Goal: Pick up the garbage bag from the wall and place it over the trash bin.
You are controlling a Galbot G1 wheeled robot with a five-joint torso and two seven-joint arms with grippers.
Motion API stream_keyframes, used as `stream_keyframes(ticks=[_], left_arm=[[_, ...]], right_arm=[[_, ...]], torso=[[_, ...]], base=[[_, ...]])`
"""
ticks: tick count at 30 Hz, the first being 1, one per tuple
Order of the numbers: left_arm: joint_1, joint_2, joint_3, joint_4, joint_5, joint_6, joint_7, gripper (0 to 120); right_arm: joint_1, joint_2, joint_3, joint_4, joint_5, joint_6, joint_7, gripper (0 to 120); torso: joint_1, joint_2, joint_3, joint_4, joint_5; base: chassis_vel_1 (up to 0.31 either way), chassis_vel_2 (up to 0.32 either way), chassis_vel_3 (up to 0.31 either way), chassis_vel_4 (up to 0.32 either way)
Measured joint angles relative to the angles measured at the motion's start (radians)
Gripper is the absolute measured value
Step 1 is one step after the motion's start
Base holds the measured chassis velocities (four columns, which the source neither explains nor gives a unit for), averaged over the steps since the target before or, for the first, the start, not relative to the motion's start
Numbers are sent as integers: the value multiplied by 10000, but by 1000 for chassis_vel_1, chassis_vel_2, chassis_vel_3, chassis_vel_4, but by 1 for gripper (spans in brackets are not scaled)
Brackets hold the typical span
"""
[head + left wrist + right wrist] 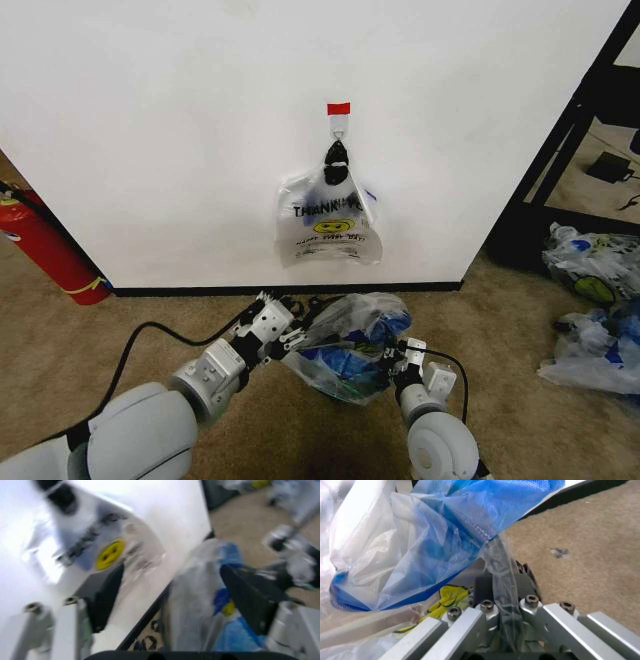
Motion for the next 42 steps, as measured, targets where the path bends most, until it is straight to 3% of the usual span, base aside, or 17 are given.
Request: stream_keyframes(ticks=[6, 7, 10, 14, 22, 30, 36, 39, 42], left_arm=[[-3067, -1199, 3910, 1697, 652, 429, 358, 100], [-3067, -1199, 3910, 1697, 652, 429, 358, 100], [-4378, -1959, 5173, 2467, 450, 821, -43, 100], [-5158, -2276, 6133, 3067, 370, 980, -145, 97], [-5571, -2565, 6837, 4166, 951, 695, 7, 94], [-5871, -2887, 7206, 4589, 1213, 652, -76, 93], [-5808, -3076, 7321, 4910, 1410, 531, -407, 79], [-5771, -3202, 7332, 5083, 1561, 393, -542, 63], [-5736, -3266, 7309, 5101, 1599, 379, -601, 55]], right_arm=[[-112, -43, 27, 29, 3, -39, 22, 0], [-112, -43, 27, 29, 3, -39, 22, 0], [-211, -36, 152, 93, -17, -39, 78, 0], [-199, -60, 212, 102, -7, -39, 97, 0], [-107, -52, 205, 40, 87, -40, 127, 0], [-68, -75, 188, -48, 99, -36, 125, 0], [-33, -93, 189, -72, 144, -33, 125, 0], [-31, -76, 158, -109, 146, -33, 125, 0], [-30, -64, 153, -121, 146, -33, 125, 0]], torso=[[0, -2, 1, -11, -3], [0, -2, 1, -11, -3], [1, -2, 2, -12, -7], [1, -2, 1, -6, -3], [1, -2, 2, -3, -4], [1, -2, 1, -5, -3], [1, -2, 1, -5, -3], [1, -1, 1, -5, -2], [1, -1, 1, -5, -3]], base=[[0, 0, 0, 0], [0, 0, 0, 0], [0, 0, 0, 0], [0, 0, 0, 0], [0, 0, 0, 0], [0, 0, 0, 0], [0, 0, 0, 0], [0, 0, 0, 0], [0, 0, 0, 0]])
